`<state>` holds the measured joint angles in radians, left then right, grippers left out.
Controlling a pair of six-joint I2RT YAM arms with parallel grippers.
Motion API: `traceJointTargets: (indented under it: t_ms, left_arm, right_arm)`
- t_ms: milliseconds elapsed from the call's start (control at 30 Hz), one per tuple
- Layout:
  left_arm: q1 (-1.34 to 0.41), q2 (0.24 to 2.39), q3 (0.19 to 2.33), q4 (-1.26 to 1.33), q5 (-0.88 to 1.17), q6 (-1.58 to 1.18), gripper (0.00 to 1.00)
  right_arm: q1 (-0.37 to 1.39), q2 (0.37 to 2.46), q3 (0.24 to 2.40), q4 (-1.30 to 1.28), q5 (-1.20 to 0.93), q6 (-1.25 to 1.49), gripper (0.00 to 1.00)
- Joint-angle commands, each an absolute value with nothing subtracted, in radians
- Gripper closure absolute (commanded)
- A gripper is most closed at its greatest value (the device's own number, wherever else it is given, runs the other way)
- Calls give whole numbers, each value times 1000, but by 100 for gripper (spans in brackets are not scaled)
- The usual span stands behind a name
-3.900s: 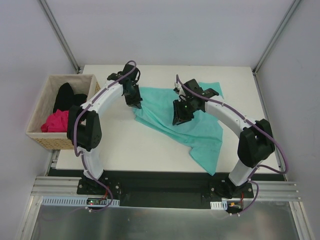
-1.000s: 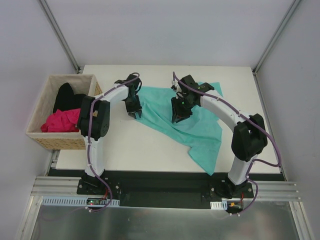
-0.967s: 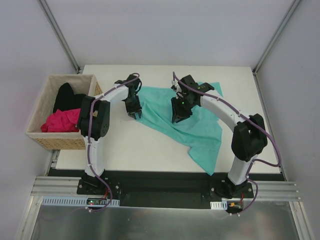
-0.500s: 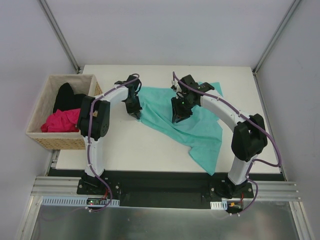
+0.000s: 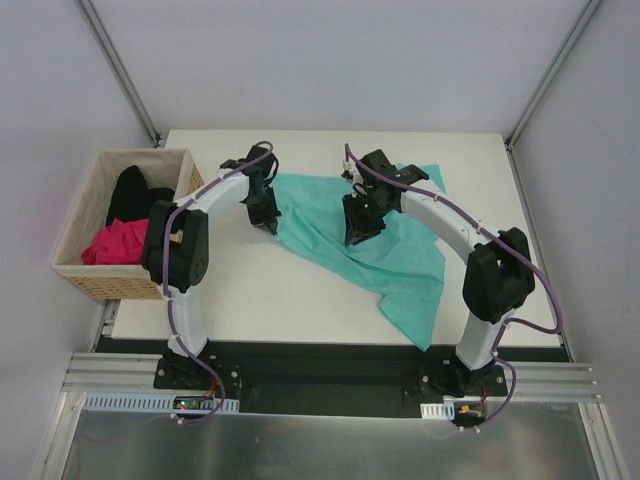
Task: Fold and stack the t-shirts
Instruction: Flatten out the tshirt
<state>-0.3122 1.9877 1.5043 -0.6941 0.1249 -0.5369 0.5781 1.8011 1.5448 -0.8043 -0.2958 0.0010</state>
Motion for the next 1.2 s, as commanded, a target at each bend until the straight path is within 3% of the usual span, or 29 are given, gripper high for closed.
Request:
traceJointTargets:
  t_ms: [0, 400, 1167]
  left_arm:
    - [-308, 1836, 1503, -749, 91, -563, 100]
    - [-316, 1681, 1440, -854, 60, -594, 100]
    - [-479, 1600, 1281, -1066, -21, -681, 100]
  right_arm:
    - [560, 1782, 1568, -801, -256, -35, 72]
    - [505, 1787, 1577, -767, -308, -69, 72]
    - [486, 1744, 1531, -726, -348, -57, 72]
